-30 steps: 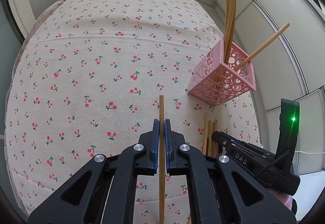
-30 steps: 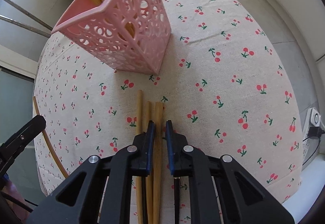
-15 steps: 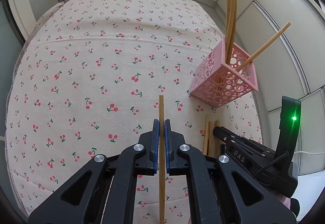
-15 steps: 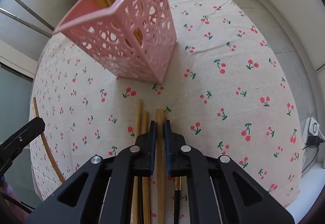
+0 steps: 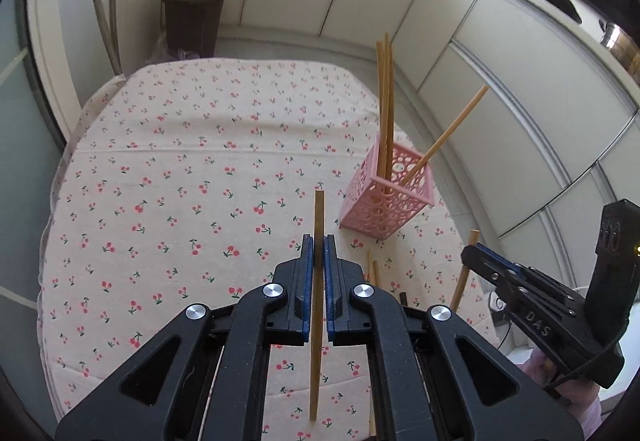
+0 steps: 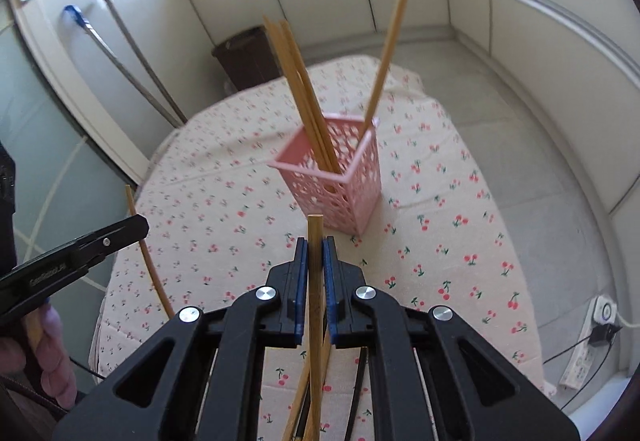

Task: Organize utensils
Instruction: 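Lift both chopsticks and carry them over the pink basket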

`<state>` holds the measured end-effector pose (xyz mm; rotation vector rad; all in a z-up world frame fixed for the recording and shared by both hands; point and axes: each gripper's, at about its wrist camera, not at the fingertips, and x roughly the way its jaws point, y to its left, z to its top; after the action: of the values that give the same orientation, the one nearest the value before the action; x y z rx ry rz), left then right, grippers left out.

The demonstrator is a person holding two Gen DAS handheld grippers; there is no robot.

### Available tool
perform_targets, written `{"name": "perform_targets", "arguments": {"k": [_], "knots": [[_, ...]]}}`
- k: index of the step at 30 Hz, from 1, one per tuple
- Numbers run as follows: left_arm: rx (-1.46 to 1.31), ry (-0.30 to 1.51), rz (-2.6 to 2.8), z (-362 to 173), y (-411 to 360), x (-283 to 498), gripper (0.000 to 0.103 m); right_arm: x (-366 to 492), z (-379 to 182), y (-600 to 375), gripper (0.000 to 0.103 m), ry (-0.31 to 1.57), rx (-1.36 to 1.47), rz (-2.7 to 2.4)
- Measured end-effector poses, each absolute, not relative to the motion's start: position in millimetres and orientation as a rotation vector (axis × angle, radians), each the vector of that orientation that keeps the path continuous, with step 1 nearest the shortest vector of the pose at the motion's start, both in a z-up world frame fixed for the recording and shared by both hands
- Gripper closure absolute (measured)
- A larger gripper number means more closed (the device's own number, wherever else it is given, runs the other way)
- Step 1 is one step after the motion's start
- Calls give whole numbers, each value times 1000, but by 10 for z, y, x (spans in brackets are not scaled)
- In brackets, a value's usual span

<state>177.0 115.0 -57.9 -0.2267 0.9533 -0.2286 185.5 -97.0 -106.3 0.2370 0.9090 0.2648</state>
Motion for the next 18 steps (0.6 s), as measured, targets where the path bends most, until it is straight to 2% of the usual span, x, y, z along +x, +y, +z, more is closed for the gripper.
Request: {"name": "perform_targets", "arguments": {"k": [9, 18], "knots": [[-274, 821, -193, -197, 1273, 1456, 98, 1550, -586, -1097, 95, 804, 262, 324], [-280, 674, -181, 399, 1239, 1609, 98, 1562, 179, -1339, 95, 624, 328, 342]]}}
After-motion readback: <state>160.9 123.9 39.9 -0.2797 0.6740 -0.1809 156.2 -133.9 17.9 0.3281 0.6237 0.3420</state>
